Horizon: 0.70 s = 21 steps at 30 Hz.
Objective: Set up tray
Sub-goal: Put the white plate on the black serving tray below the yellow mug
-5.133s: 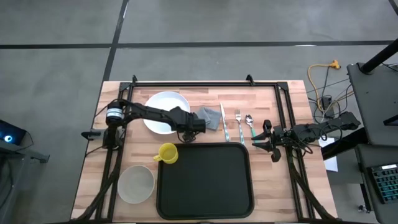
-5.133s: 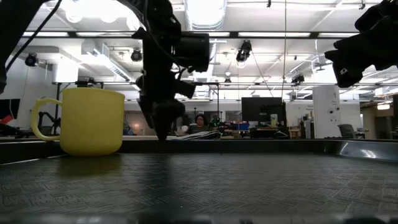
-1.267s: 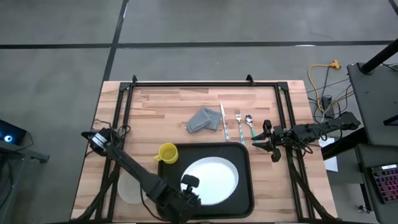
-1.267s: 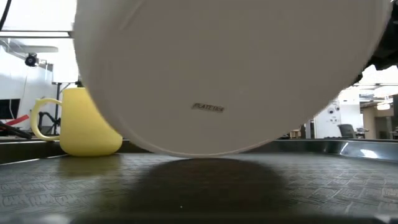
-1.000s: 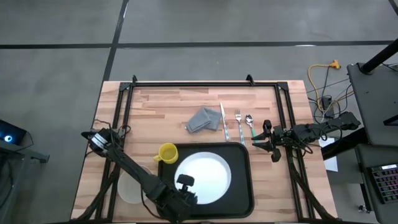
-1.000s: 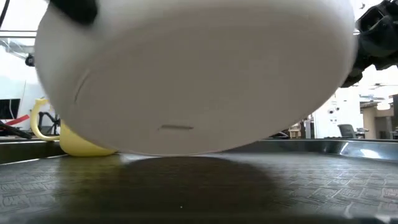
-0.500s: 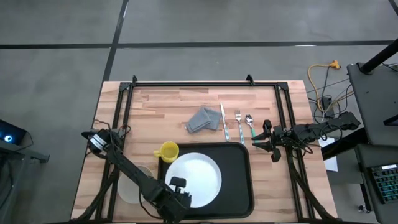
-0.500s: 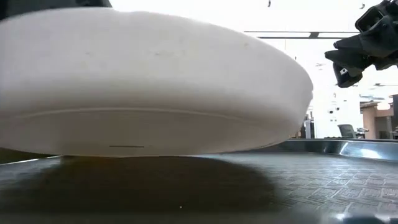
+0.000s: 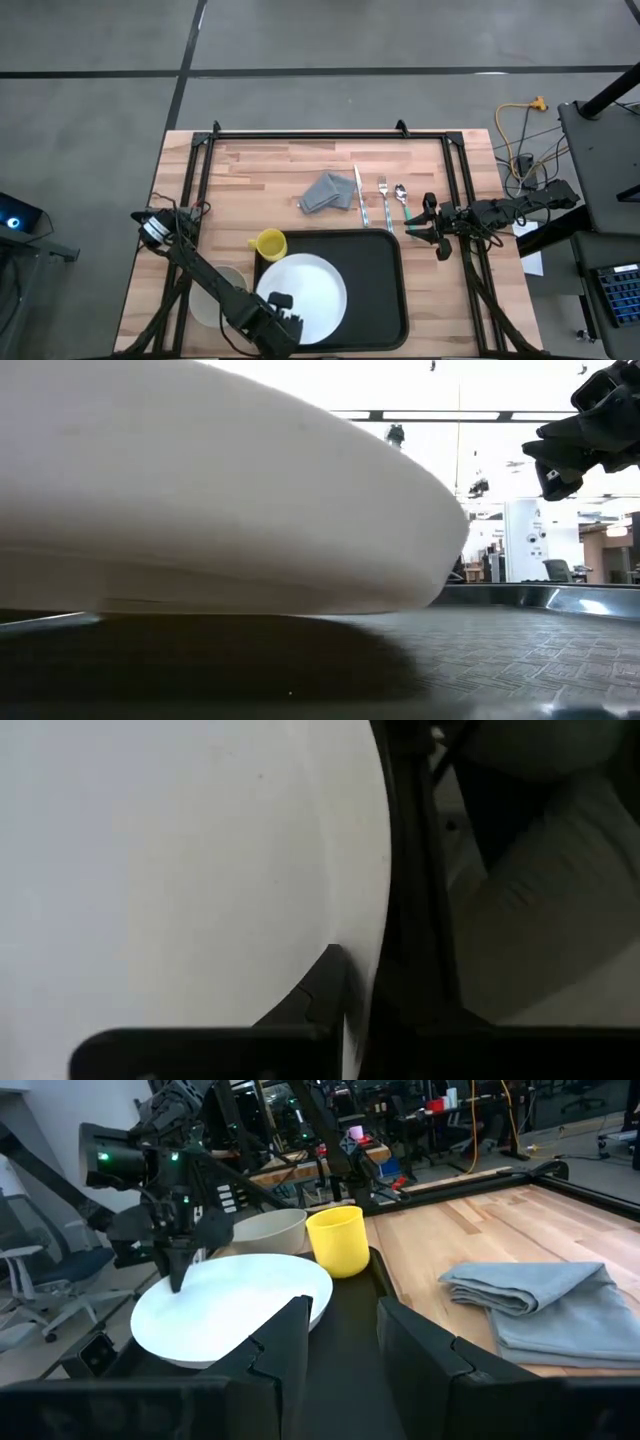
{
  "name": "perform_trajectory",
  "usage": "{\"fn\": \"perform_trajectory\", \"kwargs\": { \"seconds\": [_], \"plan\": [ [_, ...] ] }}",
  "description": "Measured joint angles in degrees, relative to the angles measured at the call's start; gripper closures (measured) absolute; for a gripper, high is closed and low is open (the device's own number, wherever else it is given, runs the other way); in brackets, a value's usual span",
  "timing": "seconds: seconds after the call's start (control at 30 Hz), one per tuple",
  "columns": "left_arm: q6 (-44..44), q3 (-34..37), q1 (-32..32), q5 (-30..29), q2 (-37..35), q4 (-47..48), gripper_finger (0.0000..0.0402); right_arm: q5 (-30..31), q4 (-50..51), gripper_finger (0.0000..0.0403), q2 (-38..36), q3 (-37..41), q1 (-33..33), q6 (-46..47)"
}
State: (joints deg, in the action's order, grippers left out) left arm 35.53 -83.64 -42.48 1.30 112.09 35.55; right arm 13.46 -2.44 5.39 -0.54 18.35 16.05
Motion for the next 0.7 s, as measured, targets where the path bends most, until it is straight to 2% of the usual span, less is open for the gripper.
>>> {"fn": "perform_trajectory", "kwargs": {
  "seconds": [0.27, 0.7],
  "plan": [
    [0.37, 0.07, 0.04, 1.15, 0.0, 0.08, 0.036, -0.01, 0.0, 0.0291, 0.0, 0.0, 0.0, 0.0],
    [-0.9, 0.07, 0.04, 0.67, 0.0, 1.11, 0.0356, -0.01, 0.0, 0.0291, 0.0, 0.0, 0.0, 0.0]
  ]
}}
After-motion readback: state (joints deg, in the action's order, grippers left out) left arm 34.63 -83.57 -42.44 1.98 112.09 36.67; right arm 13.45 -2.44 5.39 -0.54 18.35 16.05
